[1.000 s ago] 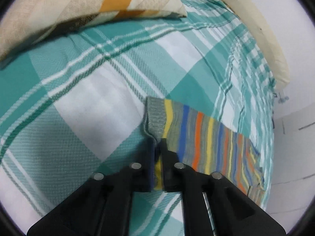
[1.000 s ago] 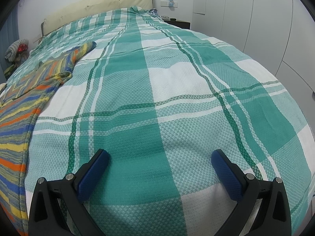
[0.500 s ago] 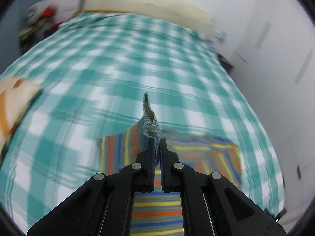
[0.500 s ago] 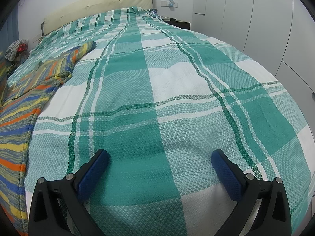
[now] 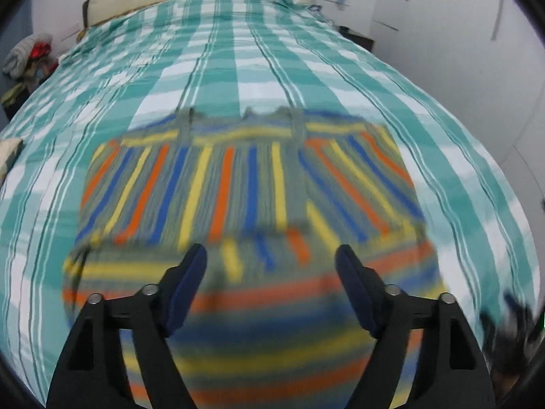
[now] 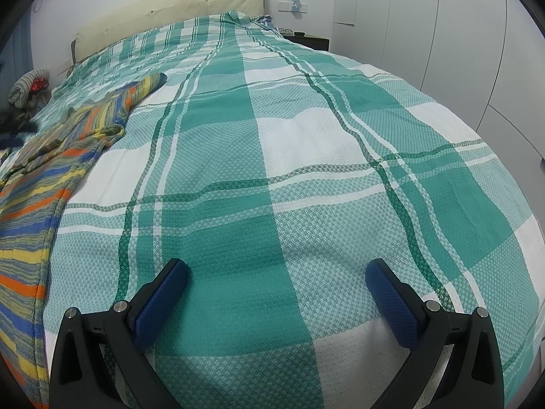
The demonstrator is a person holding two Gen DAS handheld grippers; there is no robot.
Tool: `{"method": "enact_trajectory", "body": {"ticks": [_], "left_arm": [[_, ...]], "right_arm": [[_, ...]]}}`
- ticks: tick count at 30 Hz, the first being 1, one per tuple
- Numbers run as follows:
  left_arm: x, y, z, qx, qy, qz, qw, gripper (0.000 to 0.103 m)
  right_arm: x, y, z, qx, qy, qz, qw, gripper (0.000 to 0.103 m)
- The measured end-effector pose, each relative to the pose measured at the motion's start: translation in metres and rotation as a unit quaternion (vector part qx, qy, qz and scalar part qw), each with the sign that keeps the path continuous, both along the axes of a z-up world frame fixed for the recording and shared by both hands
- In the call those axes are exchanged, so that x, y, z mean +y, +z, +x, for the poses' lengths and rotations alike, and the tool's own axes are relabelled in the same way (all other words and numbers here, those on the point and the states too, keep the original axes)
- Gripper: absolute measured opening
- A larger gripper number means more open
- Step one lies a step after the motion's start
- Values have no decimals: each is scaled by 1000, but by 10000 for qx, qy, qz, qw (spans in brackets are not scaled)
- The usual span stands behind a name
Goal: Fold small clothes
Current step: 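Lay the sleeve across the sweater body and open the left tool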
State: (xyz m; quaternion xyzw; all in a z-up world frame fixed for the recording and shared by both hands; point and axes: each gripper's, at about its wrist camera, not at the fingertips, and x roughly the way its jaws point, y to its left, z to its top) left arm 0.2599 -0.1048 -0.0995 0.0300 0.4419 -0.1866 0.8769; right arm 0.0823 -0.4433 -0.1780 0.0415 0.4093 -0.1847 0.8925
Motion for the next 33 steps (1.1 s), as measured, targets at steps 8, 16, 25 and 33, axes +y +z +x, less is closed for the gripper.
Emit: {"method": "enact_trajectory", "body": {"ticks": [8,16,25,33], "left_arm": [[141,0,-3,0,991,-102,9950,81],[152,-29,46,218,465,166,9985,81],[161,-61,65,140,1530,78,9881,7],[186,-57,57,338,1504,-245,9877,36]], "right_arm": [[0,0,0,4,-5,-12,10000,103],[0,0,0,7,-13,-29,10000,103],[1,0,0,10,-14,-32,10000,103],[0,0,0,11,-17,-29,10000,103]]}}
